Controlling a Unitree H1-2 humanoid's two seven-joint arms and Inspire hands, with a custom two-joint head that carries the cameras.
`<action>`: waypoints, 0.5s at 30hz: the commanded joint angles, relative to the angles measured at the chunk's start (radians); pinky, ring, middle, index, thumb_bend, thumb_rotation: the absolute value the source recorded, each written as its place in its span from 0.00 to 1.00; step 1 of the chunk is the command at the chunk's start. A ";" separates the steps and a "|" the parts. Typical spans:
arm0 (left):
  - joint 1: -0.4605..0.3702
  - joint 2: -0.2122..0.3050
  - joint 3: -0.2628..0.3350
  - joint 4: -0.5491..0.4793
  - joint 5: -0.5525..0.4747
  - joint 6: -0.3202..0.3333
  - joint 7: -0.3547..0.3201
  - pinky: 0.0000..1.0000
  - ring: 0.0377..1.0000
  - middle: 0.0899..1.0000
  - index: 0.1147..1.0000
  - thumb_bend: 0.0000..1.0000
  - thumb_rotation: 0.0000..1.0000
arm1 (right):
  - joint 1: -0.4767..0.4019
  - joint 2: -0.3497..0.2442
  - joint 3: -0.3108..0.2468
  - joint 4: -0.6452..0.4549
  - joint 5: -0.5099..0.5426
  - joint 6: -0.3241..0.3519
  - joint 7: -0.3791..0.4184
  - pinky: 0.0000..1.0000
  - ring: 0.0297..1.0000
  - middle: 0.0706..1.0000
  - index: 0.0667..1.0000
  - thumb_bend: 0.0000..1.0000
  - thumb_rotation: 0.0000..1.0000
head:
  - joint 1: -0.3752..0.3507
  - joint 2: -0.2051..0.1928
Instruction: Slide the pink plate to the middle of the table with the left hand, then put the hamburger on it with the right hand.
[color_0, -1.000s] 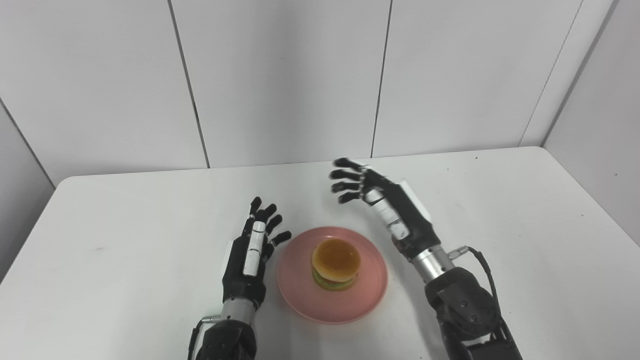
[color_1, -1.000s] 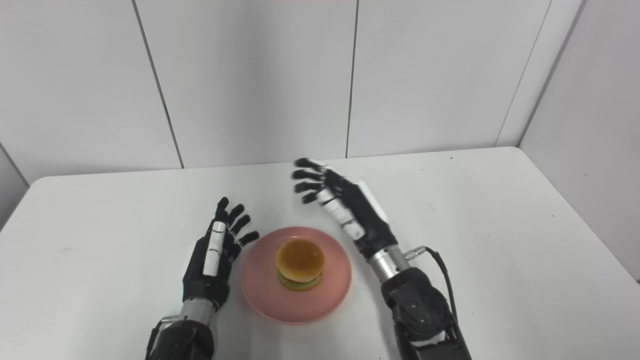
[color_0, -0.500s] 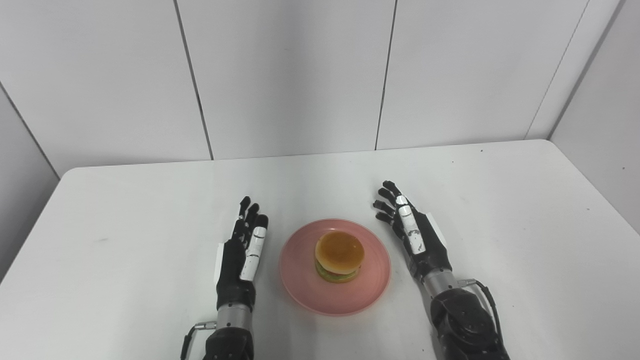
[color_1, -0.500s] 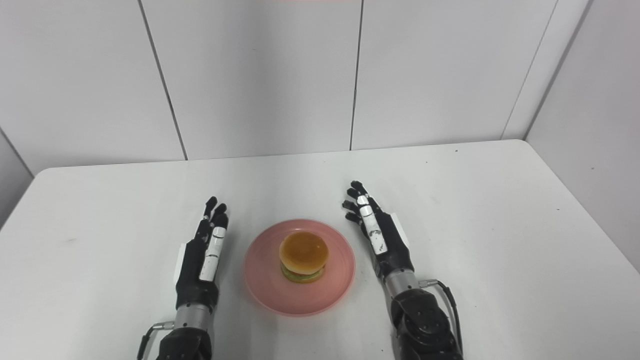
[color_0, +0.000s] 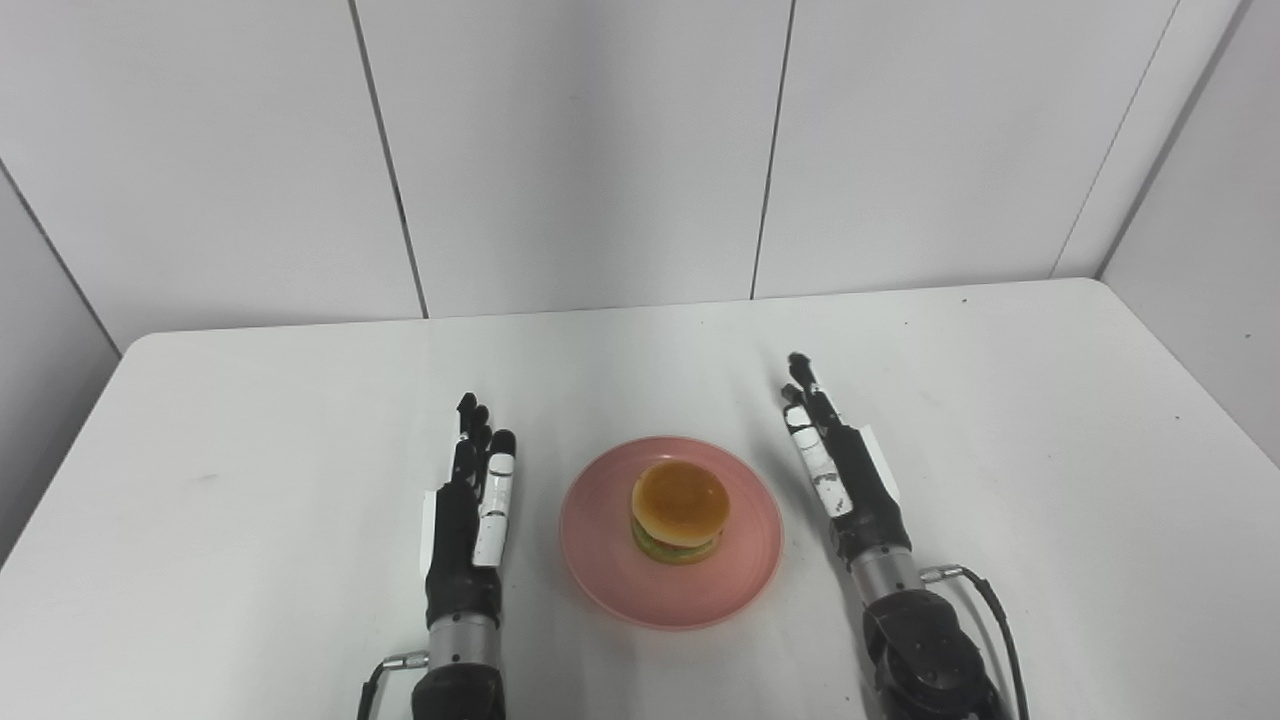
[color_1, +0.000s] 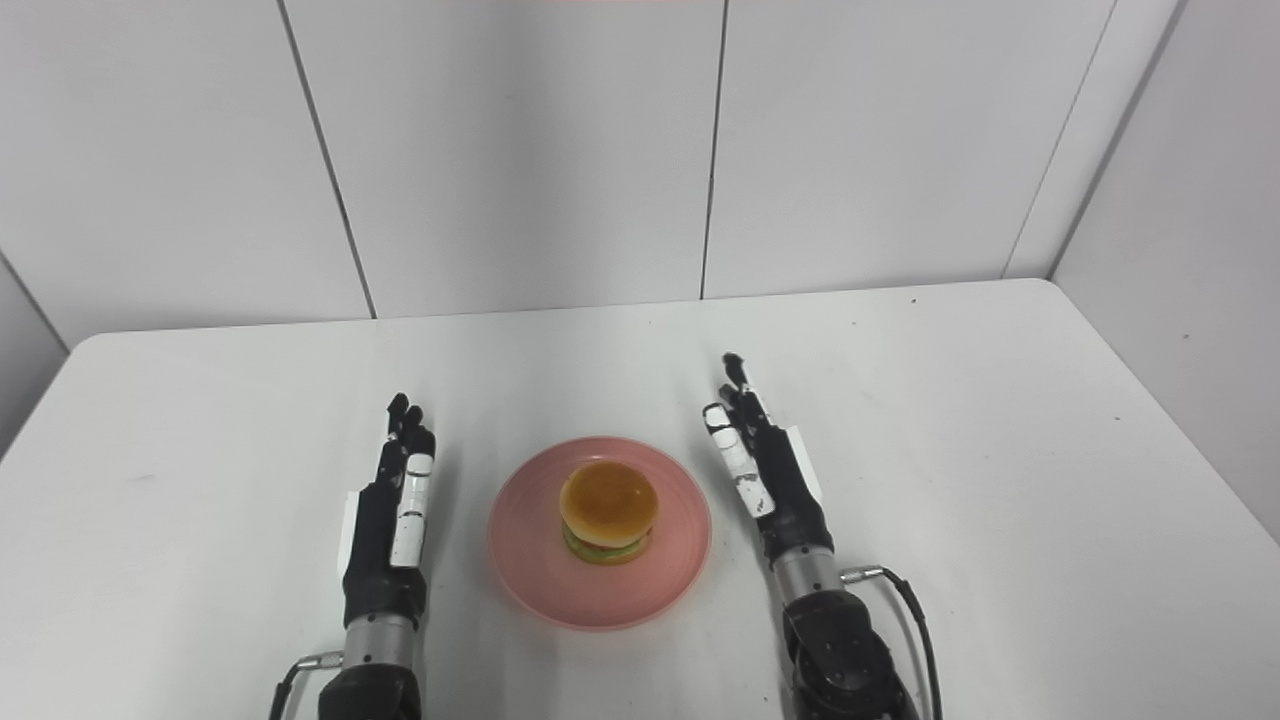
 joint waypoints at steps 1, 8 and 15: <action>0.041 -0.016 -0.001 -0.019 -0.015 0.026 -0.018 1.00 1.00 1.00 1.00 0.58 0.92 | 0.038 0.032 0.005 -0.001 0.009 -0.040 -0.015 1.00 1.00 1.00 1.00 0.86 1.00 | 0.000 -0.001; 0.047 0.016 -0.002 -0.068 -0.098 0.114 -0.118 1.00 1.00 1.00 1.00 0.61 0.91 | 0.072 0.072 -0.020 -0.016 0.107 -0.084 -0.002 1.00 1.00 1.00 1.00 0.86 0.99 | 0.044 0.007; 0.052 0.010 -0.008 -0.038 -0.098 0.113 -0.146 1.00 1.00 1.00 1.00 0.67 0.88 | 0.096 0.070 -0.050 -0.031 0.194 -0.076 0.018 1.00 1.00 1.00 1.00 0.83 0.99 | 0.090 -0.006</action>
